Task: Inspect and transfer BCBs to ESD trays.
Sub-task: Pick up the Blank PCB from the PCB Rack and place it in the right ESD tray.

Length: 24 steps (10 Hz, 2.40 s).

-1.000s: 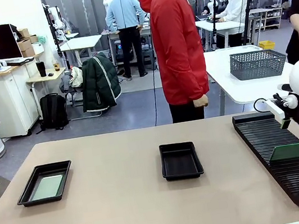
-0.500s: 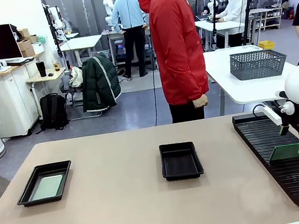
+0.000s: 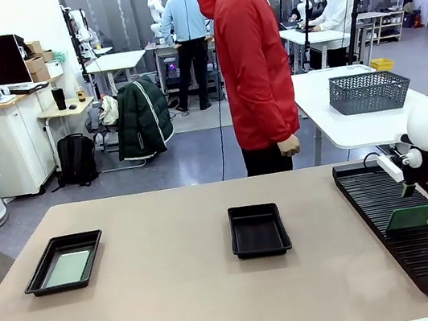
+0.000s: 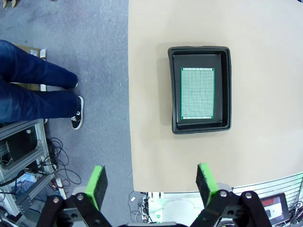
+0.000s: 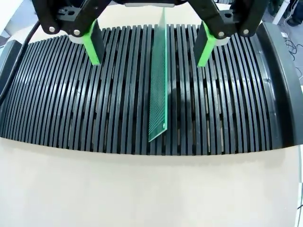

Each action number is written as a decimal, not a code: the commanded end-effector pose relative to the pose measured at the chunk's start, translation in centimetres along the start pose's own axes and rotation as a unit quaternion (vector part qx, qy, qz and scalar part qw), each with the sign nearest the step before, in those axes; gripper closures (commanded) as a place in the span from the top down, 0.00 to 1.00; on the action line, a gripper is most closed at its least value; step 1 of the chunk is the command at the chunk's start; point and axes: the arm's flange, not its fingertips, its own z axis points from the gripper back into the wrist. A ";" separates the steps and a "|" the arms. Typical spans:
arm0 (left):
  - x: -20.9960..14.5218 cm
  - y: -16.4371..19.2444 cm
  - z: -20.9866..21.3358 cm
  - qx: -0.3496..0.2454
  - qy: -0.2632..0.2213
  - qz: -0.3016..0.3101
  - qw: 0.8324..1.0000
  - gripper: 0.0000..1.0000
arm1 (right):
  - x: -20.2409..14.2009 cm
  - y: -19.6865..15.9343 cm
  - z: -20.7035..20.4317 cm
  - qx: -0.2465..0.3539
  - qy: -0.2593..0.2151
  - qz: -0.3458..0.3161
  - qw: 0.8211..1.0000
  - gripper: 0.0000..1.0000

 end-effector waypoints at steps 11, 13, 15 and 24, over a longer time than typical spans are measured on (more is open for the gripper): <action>-0.1 -0.1 0.0 0.000 -0.002 0.001 1.000 1.00 | 0.1 0.8 -0.5 0.002 0.006 -0.010 1.000 0.93; -0.1 -0.1 0.0 0.000 -0.002 0.001 1.000 1.00 | 0.1 1.3 -0.7 -0.001 0.004 -0.010 1.000 0.89; -0.1 -0.1 0.0 0.000 -0.002 0.001 1.000 1.00 | 0.4 1.6 -0.4 -0.008 0.000 -0.007 1.000 0.86; -0.1 -0.1 0.0 0.000 -0.002 0.001 1.000 1.00 | 0.5 1.8 -0.7 0.000 -0.003 -0.012 1.000 0.70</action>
